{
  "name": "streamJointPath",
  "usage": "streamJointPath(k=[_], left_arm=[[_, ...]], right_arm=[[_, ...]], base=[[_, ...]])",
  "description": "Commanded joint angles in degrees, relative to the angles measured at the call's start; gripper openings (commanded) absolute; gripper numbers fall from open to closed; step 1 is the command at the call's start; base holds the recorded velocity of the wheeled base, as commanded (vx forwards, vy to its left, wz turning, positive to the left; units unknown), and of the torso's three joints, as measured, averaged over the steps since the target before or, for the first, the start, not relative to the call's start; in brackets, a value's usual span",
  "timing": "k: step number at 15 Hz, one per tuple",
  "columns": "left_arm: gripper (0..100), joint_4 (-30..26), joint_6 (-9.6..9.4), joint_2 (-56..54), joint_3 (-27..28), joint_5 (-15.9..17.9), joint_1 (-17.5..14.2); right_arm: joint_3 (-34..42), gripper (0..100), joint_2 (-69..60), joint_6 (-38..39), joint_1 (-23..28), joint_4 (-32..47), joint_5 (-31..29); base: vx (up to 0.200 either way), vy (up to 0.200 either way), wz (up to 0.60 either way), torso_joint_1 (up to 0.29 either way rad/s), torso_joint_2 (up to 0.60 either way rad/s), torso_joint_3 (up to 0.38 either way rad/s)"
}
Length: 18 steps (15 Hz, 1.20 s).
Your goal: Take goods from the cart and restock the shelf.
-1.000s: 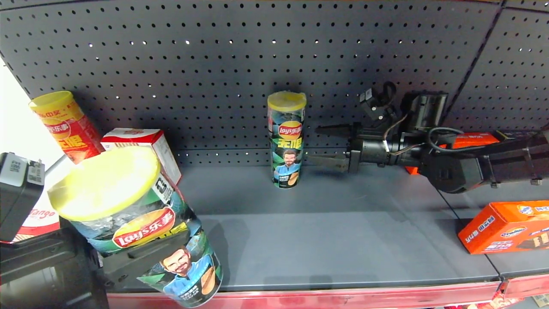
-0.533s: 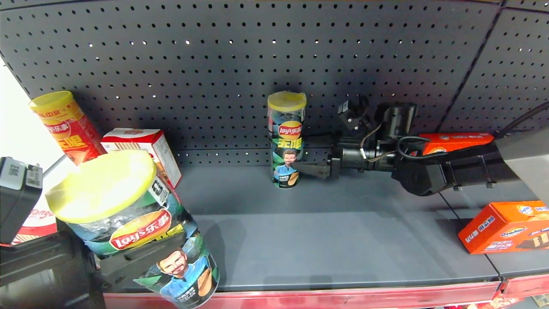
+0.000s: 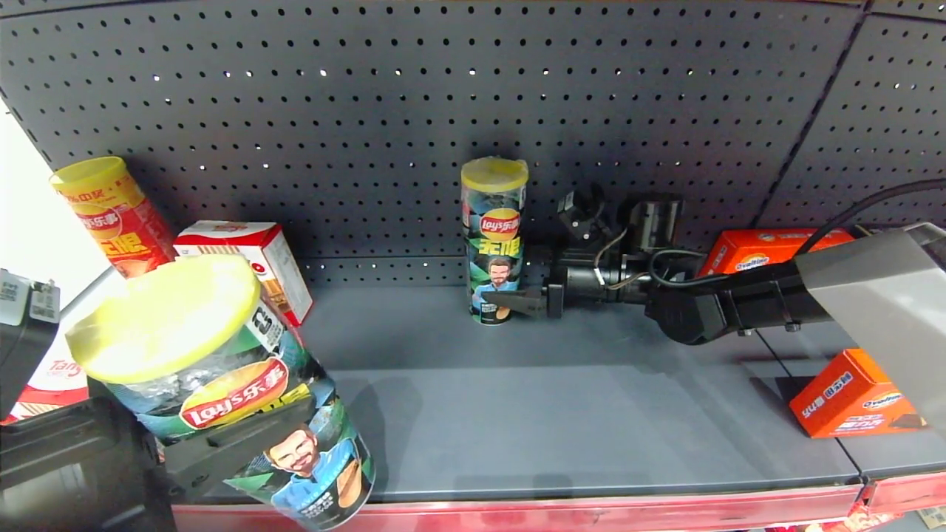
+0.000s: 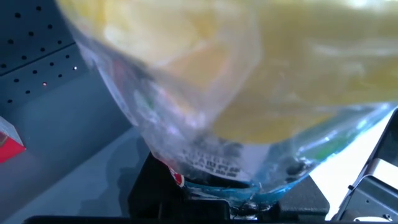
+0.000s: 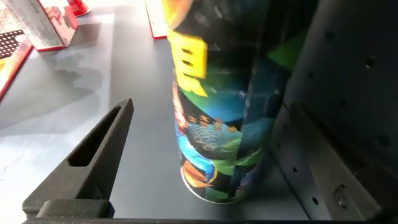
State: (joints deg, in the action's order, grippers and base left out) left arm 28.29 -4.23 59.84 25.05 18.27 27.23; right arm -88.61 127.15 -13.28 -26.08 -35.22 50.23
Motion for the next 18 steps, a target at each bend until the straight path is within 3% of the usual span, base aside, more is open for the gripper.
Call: streamJointPath(k=[1,8,9,15,18], left_arm=[[0,-0.08,0.01,-0.08,-0.09,0.01,0.01],[0,-0.08,0.01,-0.61,-1.76,0.01,0.01],[0,-0.08,0.01,-0.78,-1.85,0.01,0.01],[0,-0.08,0.01,-0.96,-2.02,0.01,0.01],[0,-0.08,0.01,-1.04,-2.02,-0.17,0.01]], right_arm=[[-1.3,100,1.44,0.0,-0.29,-0.03,-0.39],[-4.11,100,3.28,0.88,-1.26,-0.03,-0.74],[-4.64,0,3.72,1.23,-1.43,-0.11,-0.65],[-5.43,0,3.98,2.03,-2.23,-0.46,-3.03],[-1.3,0,-1.29,2.11,-1.96,-1.34,-3.12]], base=[[0.0,0.0,0.0,0.0,0.0,0.0],[0.0,0.0,0.0,0.0,0.0,0.0],[0.0,0.0,0.0,0.0,0.0,0.0],[0.0,0.0,0.0,0.0,0.0,0.0],[0.0,0.0,0.0,0.0,0.0,0.0]])
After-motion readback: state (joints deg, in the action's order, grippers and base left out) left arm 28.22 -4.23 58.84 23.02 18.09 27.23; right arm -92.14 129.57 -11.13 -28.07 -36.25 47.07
